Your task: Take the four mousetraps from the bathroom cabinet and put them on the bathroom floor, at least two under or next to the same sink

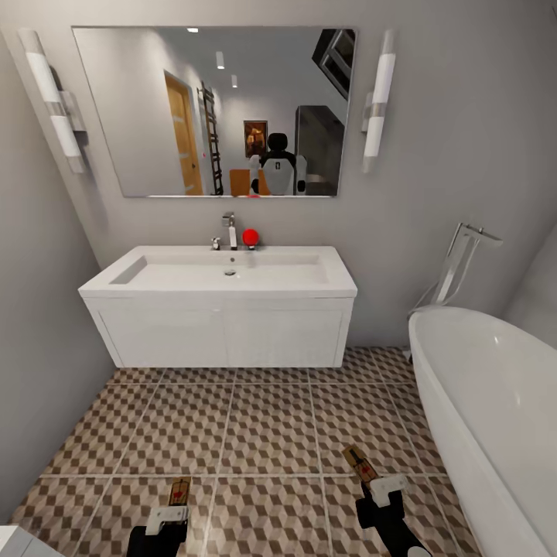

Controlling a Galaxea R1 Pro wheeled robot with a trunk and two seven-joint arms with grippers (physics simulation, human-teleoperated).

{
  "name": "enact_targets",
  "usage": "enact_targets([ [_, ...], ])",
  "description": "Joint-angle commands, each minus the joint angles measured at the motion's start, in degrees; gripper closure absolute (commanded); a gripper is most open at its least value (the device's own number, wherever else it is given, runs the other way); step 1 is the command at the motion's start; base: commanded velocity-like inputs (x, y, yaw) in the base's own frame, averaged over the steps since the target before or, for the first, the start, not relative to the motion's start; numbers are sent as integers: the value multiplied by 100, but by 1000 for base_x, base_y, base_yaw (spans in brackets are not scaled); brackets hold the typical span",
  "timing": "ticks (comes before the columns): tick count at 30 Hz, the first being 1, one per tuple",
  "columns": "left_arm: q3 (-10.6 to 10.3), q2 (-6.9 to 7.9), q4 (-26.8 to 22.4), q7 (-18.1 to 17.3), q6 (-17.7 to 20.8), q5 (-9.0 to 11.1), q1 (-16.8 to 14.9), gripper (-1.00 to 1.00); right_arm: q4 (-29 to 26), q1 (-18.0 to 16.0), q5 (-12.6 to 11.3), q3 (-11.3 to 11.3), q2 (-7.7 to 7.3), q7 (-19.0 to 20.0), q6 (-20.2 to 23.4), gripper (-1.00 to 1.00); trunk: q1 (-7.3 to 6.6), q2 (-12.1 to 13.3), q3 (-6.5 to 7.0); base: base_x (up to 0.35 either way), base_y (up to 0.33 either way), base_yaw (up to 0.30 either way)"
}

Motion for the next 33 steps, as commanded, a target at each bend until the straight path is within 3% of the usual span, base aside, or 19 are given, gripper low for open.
enact_targets([
  [1,-33,-3,11,48,-17,-33,-4,100,3,-3,16,10,-4,2,-14,100,2,-2,-5,193,0,0],
  [18,-33,-3,10,48,-17,-33,-4,100,2,-3,16,11,-4,2,-14,100,2,-2,-5,189,0,0],
  [29,-28,-15,1,65,-2,-33,-4,100,71,-3,16,9,14,-1,0,100,2,-2,-5,34,0,0],
  [31,-22,-26,-7,70,120,-33,-1,100,99,-3,16,4,32,-11,26,100,2,-2,-5,2,0,0],
  [33,-14,-34,-44,72,645,-39,3,100,102,-3,20,-2,94,-88,110,100,2,-2,-5,0,0,0],
])
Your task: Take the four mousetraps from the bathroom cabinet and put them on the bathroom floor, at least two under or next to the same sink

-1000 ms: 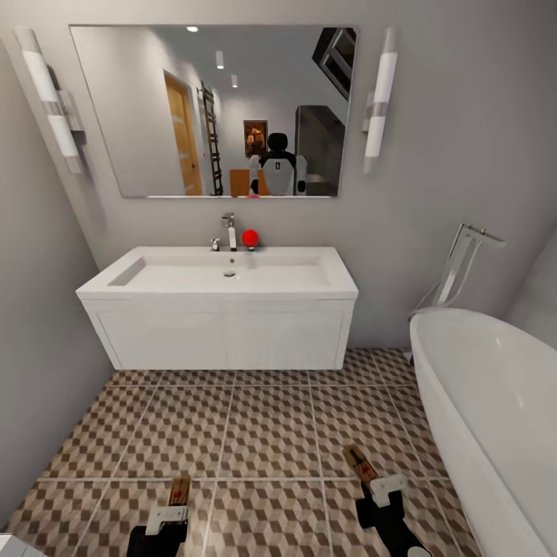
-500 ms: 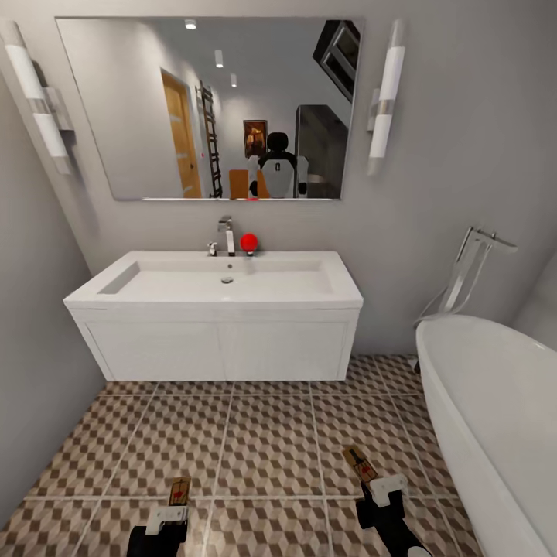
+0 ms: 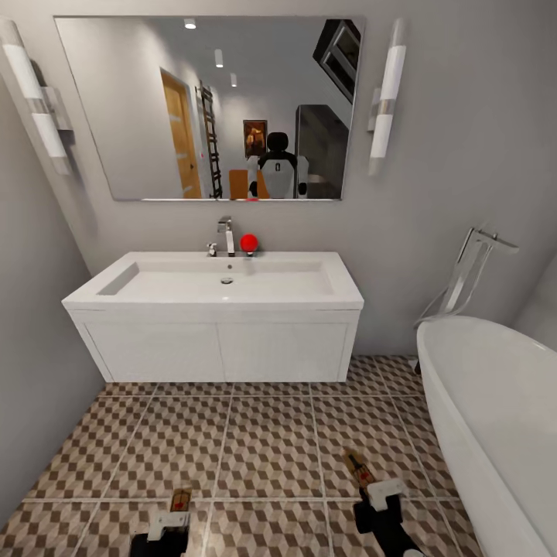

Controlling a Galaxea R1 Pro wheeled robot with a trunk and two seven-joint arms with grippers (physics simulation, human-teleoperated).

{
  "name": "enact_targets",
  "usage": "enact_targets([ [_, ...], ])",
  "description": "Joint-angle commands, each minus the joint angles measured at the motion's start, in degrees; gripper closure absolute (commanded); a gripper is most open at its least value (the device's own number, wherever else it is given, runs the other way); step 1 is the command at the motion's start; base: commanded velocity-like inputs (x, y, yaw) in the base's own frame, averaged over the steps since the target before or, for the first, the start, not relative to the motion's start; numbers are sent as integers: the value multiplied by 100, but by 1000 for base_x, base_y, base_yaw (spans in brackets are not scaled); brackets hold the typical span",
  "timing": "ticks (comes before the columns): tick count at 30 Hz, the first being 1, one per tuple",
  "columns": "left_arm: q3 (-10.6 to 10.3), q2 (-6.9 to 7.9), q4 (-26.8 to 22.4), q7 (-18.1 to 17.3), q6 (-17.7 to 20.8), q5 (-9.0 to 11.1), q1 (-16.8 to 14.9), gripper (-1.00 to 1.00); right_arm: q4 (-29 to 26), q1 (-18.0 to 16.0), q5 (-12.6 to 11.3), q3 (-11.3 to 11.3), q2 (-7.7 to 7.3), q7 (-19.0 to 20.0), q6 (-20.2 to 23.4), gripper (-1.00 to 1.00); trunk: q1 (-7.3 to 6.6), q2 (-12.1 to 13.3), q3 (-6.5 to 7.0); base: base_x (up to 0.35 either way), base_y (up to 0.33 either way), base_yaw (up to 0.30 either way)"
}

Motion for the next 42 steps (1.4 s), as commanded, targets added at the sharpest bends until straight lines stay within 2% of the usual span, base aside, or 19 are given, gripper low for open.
enact_targets([
  [1,-29,1,-43,33,380,-24,-3,100,-10,-3,18,10,30,-90,76,100,0,-3,-5,0,0,0],
  [2,-27,24,-200,34,982,-27,-6,100,-28,-3,19,10,84,-267,278,100,0,-3,-5,0,0,0],
  [4,-21,146,-580,39,1636,-30,-13,100,-59,-12,20,8,163,-497,583,100,0,-3,-5,0,0,0],
  [5,-17,269,-999,51,2041,-30,-28,100,-106,-22,16,7,205,-595,760,100,0,-3,-5,0,0,0],
  [7,-11,411,-1524,149,2572,-31,-53,100,-203,-55,13,6,248,-666,931,100,0,-3,-5,0,0,0],
  [9,17,493,-2074,493,3166,-32,-75,100,-319,-152,12,6,341,-698,1227,100,0,-3,-5,0,0,0],
  [11,98,545,-2475,818,3492,-33,-88,100,-369,-246,12,6,408,-709,1453,100,0,-3,-5,0,0,0],
  [13,360,578,-2949,1149,3721,-35,-121,100,-400,-380,8,6,461,-716,1627,100,0,-3,-5,0,0,0],
  [14,452,584,-3056,1201,3755,-38,-132,100,-404,-412,7,6,468,-717,1652,100,0,-3,-5,0,0,0],
  [16,830,594,-3437,1328,3896,-58,-167,100,-414,-555,-2,6,494,-719,1723,100,0,-3,-5,0,0,0],
  [18,1042,599,-3656,1378,4146,-75,-211,100,-418,-670,-8,6,515,-720,1764,100,0,-3,-5,0,0,0],
  [22,1249,607,-3885,1422,4755,-102,-354,100,-415,-861,-13,6,552,-724,1911,100,0,-3,-5,0,0,0],
  [25,1289,666,-3857,1418,4747,-108,-389,100,-406,-905,-8,6,626,-734,1957,100,0,-3,-5,0,0,0],
  [31,1295,675,-3309,1268,3982,-102,-405,100,-413,-924,2,6,674,-823,1971,100,0,-3,-5,0,0,0],
  [35,1288,654,-3276,1176,3846,-106,-406,100,-580,-926,3,6,666,-840,1977,100,0,-3,-5,0,0,0],
  [38,1285,676,-3380,1170,3836,-105,-406,100,-794,-926,3,6,675,-852,1984,100,0,-3,-5,0,0,0],
  [42,1271,845,-4051,1187,3859,-102,-406,100,-1021,-926,3,6,664,-854,1990,100,0,-3,-5,0,0,0],
])
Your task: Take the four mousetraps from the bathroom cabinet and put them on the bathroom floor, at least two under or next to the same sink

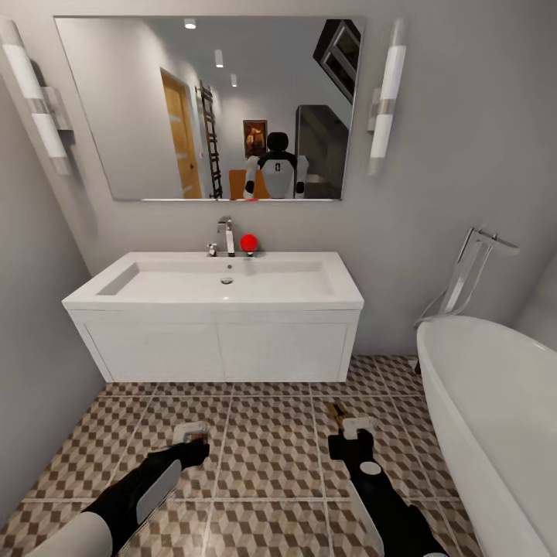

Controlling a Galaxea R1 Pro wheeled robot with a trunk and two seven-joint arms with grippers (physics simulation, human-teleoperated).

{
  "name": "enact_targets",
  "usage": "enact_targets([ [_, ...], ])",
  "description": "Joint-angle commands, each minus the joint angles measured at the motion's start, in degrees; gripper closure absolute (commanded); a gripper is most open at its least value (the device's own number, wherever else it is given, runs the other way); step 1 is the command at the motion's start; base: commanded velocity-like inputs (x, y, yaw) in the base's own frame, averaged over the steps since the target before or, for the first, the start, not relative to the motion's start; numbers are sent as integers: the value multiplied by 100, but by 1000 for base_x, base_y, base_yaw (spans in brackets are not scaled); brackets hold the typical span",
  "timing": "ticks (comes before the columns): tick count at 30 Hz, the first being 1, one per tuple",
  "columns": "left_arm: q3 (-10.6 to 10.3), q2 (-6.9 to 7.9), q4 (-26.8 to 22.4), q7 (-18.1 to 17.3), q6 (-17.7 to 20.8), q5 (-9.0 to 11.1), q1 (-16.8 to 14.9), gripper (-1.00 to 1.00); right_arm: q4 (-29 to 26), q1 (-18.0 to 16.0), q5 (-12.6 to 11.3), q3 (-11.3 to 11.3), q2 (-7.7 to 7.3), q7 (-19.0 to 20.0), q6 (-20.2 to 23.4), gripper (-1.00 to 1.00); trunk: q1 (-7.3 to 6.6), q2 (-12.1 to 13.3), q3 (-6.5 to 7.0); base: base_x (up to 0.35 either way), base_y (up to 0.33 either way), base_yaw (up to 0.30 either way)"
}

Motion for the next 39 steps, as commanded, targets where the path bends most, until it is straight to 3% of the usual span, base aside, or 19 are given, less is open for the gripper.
enact_targets([
  [1,-46,49,-182,73,46,57,-5,100,-42,-2,15,18,-5,-37,45,100,0,-3,-6,0,0,0],
  [8,-56,120,-502,93,134,57,-5,100,-101,-2,15,23,-10,-24,34,100,0,-3,-6,0,0,0],
  [22,-57,125,-546,92,141,58,-5,100,-569,-2,15,44,-43,-10,38,100,0,-3,-6,0,0,0],
  [39,-57,125,-545,92,141,58,-5,100,-589,-2,15,48,-37,-10,38,100,373,-685,-398,0,0,0],
])
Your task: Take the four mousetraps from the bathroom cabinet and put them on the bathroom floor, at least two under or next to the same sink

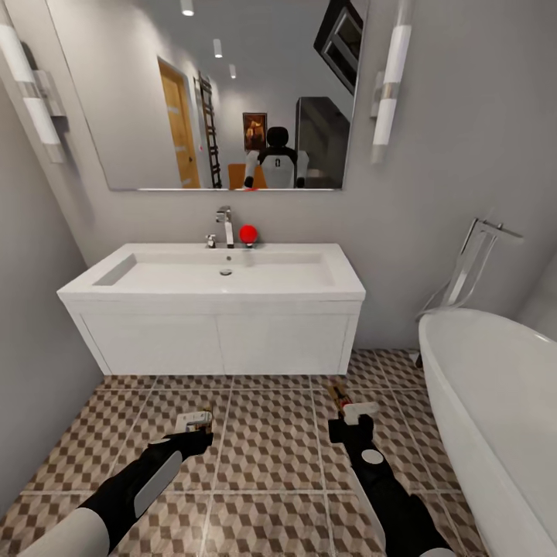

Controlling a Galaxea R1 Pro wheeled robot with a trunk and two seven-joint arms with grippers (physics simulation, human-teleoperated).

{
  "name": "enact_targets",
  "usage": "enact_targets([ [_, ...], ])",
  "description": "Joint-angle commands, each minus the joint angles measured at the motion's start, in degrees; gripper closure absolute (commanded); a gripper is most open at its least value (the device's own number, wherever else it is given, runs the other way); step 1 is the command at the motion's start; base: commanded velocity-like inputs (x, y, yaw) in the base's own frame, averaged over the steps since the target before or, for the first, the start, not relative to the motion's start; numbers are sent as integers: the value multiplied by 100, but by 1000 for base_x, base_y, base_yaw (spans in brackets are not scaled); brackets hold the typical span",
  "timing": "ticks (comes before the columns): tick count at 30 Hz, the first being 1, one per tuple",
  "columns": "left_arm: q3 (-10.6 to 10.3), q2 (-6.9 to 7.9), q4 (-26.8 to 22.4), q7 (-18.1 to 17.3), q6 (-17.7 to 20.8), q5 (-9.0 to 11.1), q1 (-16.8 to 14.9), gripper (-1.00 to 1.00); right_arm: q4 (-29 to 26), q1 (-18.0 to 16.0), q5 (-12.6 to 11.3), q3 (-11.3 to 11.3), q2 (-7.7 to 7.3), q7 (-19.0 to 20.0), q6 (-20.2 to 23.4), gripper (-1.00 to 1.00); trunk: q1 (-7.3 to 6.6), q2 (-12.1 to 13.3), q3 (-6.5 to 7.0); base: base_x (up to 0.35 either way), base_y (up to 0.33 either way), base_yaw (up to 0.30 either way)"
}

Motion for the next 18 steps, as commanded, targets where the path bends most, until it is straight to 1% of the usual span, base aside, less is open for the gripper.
enact_targets([
  [1,-38,9,-14,64,8,54,-6,100,-10,-3,17,17,1,-37,44,100,22,-45,-33,0,0,0],
  [18,-38,9,-14,64,8,54,-6,100,-10,-3,17,21,16,-37,35,100,396,-727,-488,0,0,0],
])
